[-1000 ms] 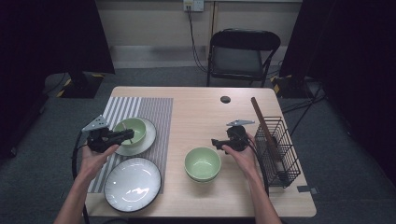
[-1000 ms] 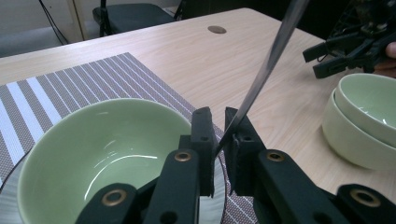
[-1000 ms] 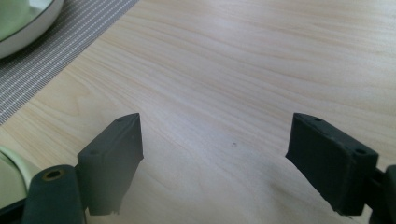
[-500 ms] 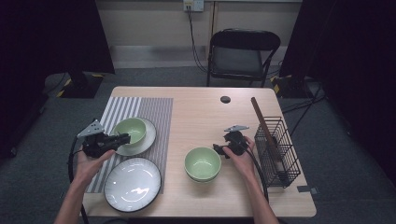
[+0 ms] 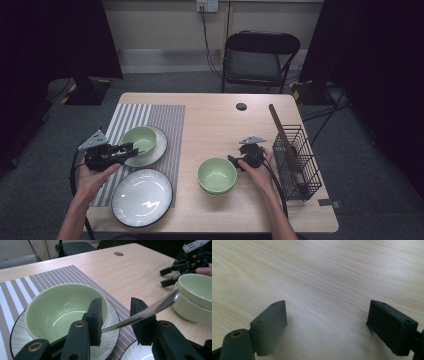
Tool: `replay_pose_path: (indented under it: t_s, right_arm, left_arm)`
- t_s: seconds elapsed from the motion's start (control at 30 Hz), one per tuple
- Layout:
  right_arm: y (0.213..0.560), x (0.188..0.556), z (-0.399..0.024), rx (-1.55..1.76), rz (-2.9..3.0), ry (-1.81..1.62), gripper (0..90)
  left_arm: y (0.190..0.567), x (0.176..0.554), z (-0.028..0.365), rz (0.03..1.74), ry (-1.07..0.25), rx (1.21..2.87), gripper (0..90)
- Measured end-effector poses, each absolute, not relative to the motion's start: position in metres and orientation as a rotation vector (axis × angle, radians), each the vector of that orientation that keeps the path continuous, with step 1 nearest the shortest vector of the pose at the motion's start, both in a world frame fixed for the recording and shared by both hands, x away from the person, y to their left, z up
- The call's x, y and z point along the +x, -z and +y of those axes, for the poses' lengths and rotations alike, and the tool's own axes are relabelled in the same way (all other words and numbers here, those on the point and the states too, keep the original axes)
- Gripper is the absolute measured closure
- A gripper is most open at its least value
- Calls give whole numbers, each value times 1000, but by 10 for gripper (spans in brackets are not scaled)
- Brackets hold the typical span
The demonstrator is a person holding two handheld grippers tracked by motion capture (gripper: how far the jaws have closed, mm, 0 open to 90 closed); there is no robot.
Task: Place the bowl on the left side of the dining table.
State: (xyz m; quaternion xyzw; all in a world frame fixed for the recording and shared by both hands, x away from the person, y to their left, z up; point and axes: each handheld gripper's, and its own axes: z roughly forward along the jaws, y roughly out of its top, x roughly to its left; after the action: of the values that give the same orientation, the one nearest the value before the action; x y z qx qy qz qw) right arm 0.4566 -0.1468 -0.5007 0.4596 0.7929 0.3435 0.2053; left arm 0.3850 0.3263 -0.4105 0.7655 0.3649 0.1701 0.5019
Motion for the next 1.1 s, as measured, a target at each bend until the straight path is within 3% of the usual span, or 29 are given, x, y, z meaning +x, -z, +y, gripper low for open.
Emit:
replay_pose_path:
  t_s: [0.07, 0.17, 0.3, 0.57, 0.67, 1.1]
  right_arm:
    - [501, 457, -147, 1280, 2210, -958, 154]
    - [501, 457, -147, 1281, 2210, -957, 154]
    - [501, 457, -147, 1281, 2210, -958, 154]
    - [501, 457, -147, 1281, 2210, -957, 154]
    - [501, 457, -147, 1281, 2210, -957, 154]
    - [501, 457, -147, 1276, 2212, -959, 154]
  left_arm:
    - [411, 385, 328, 886, -422, 1856, 652]
    - [411, 384, 332, 877, -462, 1865, 742]
    - [411, 384, 338, 882, -475, 1856, 782]
    - [415, 389, 351, 933, -495, 1832, 739]
    - [415, 390, 356, 977, -528, 1803, 651]
    - [398, 383, 332, 892, -432, 1782, 650]
